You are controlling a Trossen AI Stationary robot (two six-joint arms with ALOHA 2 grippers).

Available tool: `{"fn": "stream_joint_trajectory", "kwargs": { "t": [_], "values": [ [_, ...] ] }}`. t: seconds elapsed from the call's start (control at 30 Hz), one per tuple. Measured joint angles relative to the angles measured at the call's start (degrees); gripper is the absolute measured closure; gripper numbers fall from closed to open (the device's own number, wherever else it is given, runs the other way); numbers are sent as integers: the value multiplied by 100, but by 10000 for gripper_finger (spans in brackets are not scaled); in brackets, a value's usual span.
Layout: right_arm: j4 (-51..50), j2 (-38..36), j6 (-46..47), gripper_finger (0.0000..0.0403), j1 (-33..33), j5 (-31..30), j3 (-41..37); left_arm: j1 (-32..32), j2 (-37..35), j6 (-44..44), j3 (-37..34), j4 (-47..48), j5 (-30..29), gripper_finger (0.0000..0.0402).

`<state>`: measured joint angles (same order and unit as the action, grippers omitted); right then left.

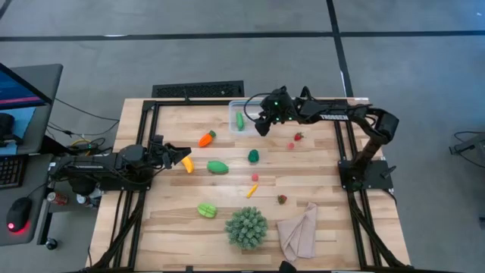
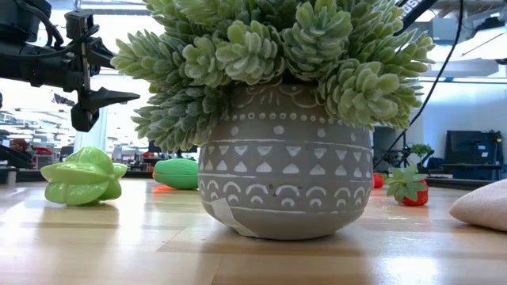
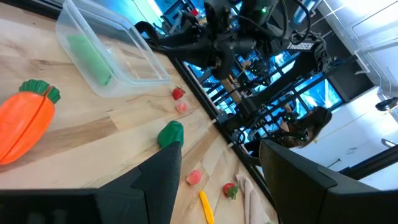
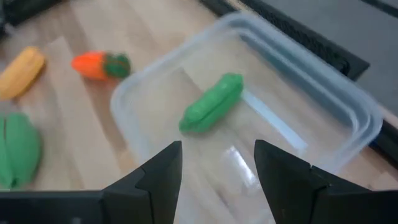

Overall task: Pick and placing Produce into tupperware
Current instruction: Put the top corn into the transparent bin

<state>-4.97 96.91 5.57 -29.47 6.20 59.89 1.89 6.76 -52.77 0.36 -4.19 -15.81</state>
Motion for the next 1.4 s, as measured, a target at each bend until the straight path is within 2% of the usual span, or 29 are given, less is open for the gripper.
{"fn": "stream_joint_trajectory", "kwargs": {
  "t": [0.3,0.47,0.73,1.0,1.1,1.17,1.33,1.4],
  "values": [
    [-610,-947,-216,214,254,-2,1,1,-1,265,1,0,0,193],
    [-1384,-1515,-257,213,561,-3,1,1,0,312,1,0,9,193],
    [-2952,-2318,-143,223,1339,-9,3,2,-1,557,0,0,-7,193],
    [-3406,-2678,409,227,2177,-46,3,2,1,705,2,-4,-81,193],
    [-3542,-2692,574,227,2462,-255,3,2,-1,692,2,-4,-41,193],
    [-3633,-2692,676,228,2625,-357,3,2,-1,763,0,21,188,193],
    [-3680,-2641,941,232,2896,-385,1,0,1,1015,2,206,1355,193],
    [-3658,-2646,988,233,2995,-499,1,0,21,1107,2,236,1559,193]
  ]
}}
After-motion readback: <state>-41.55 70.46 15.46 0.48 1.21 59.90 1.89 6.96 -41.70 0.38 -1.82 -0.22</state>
